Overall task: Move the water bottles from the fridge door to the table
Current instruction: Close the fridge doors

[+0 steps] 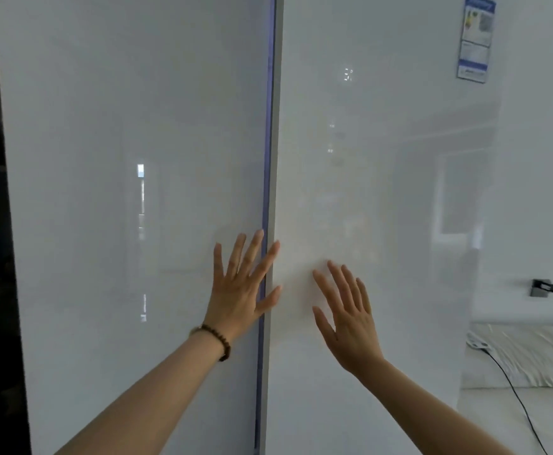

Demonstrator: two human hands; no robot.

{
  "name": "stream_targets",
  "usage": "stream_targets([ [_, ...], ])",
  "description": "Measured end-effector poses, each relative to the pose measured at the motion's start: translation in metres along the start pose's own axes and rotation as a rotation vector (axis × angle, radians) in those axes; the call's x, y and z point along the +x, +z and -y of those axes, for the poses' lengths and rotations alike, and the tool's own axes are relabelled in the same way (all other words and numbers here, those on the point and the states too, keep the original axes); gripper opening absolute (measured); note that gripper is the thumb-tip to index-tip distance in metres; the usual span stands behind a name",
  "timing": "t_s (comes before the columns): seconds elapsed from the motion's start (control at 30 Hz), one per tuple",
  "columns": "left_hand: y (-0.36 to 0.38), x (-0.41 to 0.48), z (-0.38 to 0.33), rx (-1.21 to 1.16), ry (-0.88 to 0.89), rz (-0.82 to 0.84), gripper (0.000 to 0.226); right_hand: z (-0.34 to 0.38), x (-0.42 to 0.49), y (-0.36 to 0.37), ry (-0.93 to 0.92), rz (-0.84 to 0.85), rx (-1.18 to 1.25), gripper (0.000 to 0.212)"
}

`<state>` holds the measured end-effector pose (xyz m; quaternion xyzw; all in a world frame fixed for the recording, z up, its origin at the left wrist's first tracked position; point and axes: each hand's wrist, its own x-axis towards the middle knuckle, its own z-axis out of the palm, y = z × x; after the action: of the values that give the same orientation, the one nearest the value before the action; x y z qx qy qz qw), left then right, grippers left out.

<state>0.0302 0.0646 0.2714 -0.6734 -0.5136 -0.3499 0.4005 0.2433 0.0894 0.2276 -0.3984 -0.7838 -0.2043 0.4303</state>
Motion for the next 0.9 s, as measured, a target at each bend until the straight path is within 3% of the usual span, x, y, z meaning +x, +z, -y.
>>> stream_targets([
  [0.27, 0.070, -0.002, 0.031, 0.107, 0.067, 0.033, 0.067, -0.020, 0.027, 0.065, -0.020, -0.040, -0.122, 0.057],
  [0.47, 0.083, -0.003, 0.034, 0.099, 0.080, -0.065, 0.067, -0.030, 0.029, 0.084, -0.050, -0.172, -0.202, 0.055],
  [0.63, 0.082, -0.004, 0.033, 0.116, 0.080, -0.051, 0.065, -0.030, 0.031, 0.087, -0.059, -0.214, -0.232, 0.059],
  [0.9, 0.062, -0.007, 0.021, 0.100, 0.018, 0.097, 0.066, -0.010, 0.026, 0.052, 0.031, 0.020, -0.127, 0.061],
])
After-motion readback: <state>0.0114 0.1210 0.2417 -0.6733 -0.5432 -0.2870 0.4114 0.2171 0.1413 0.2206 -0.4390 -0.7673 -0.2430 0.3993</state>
